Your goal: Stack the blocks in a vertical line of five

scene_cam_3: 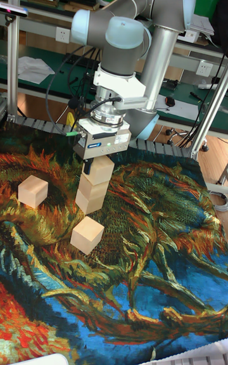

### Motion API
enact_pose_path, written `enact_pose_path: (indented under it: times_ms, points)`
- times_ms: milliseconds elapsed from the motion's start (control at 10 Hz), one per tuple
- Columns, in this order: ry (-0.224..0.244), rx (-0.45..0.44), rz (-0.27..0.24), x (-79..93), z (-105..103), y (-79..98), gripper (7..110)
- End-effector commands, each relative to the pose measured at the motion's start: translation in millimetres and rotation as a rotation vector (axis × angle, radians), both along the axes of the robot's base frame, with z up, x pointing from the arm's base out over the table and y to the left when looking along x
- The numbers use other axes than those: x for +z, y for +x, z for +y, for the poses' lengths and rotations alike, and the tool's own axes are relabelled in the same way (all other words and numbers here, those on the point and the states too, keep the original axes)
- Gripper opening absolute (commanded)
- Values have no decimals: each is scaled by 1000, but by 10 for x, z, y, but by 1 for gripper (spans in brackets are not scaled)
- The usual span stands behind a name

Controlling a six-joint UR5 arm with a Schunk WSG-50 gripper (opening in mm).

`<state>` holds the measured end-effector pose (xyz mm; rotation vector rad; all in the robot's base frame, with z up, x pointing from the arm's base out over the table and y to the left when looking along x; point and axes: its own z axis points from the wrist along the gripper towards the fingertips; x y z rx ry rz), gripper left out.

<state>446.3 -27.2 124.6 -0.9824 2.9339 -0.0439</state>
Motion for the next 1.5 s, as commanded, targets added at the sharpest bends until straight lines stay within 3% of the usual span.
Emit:
enact_pose_path:
  times_ms: [0, 1400]
  points:
    - [10, -5, -2, -22, 3, -8, 22]
    - [20, 1, 6, -40, 24, -41, 22]
